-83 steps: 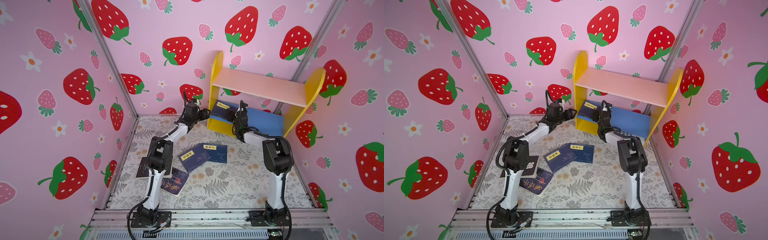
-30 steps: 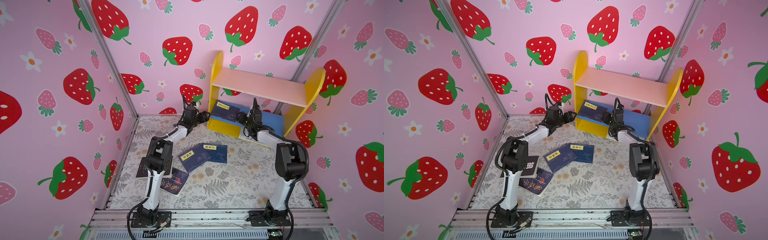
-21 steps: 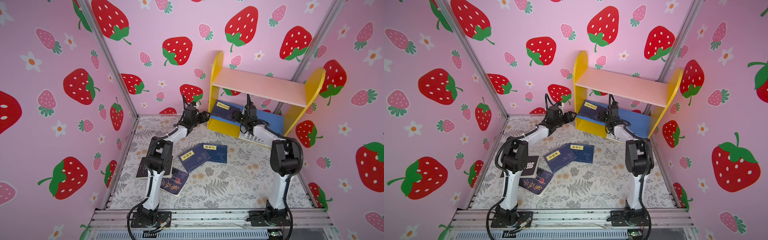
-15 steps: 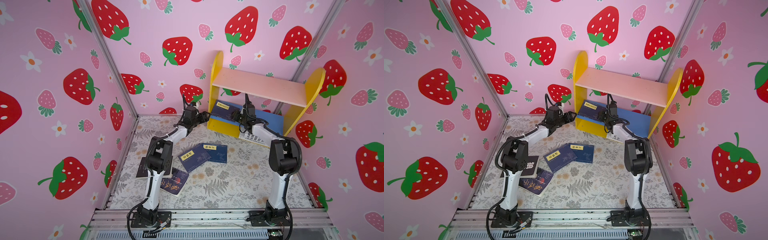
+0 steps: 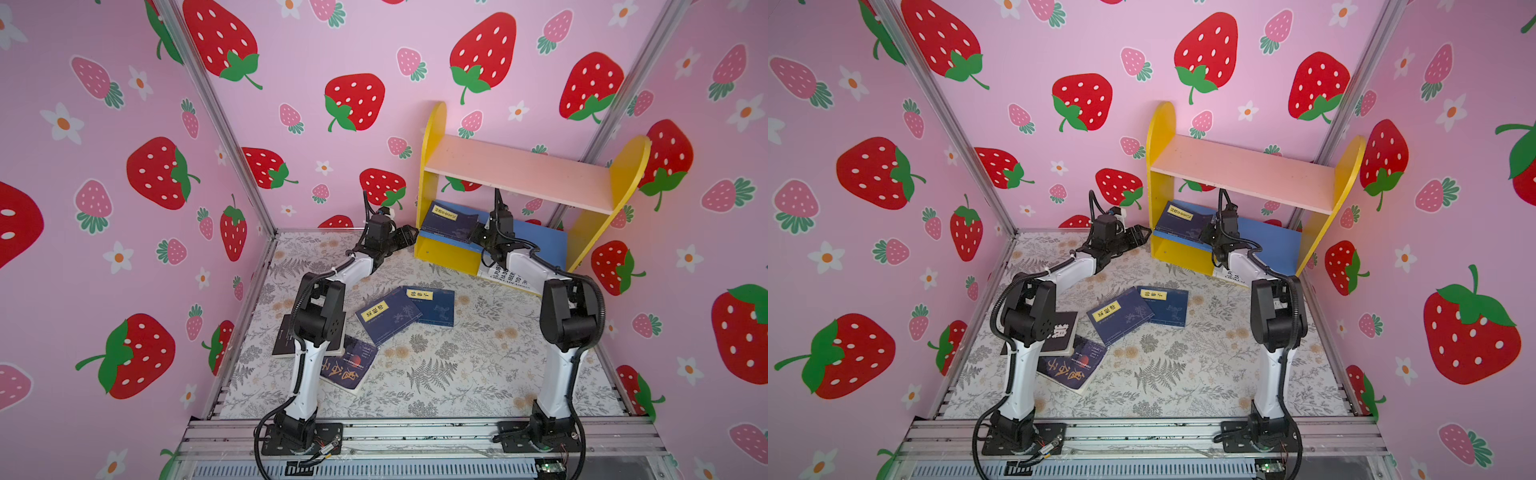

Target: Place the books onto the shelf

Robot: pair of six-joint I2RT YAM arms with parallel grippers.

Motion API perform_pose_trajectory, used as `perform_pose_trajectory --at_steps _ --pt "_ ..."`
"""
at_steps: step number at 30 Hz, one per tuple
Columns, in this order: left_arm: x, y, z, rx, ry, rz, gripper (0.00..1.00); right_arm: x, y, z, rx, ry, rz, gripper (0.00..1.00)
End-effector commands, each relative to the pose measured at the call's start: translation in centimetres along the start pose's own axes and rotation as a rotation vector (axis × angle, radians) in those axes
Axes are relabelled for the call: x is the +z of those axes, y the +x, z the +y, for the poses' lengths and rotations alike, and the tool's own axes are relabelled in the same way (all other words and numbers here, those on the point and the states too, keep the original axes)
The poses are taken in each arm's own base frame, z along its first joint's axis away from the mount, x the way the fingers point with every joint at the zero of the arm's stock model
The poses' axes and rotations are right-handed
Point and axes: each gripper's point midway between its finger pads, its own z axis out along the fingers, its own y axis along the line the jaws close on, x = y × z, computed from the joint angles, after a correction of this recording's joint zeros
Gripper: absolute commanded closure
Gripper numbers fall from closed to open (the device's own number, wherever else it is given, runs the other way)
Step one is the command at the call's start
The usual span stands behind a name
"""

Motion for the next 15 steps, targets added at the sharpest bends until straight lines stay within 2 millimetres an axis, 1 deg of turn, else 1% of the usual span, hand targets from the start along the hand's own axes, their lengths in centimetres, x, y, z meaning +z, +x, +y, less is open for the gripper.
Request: perform_pose_trajectory --at_steps 1,10,15 --pt "-1.6 -2.3 -2.1 0.012 0.048 -0.049 0.25 -1.0 1.8 2.8 -0.004 -0.105 0.065 1.00" --pt "-1.8 -2.3 -2.4 -0.004 0.062 -0.050 0.25 -2.4 1.6 1.9 0.007 -0.089 0.051 1.00" --pt "-1.7 -2.4 -2.5 -0.010 0.065 -0.053 0.25 -2.8 1.1 0.5 0.012 -0.081 0.046 1.00"
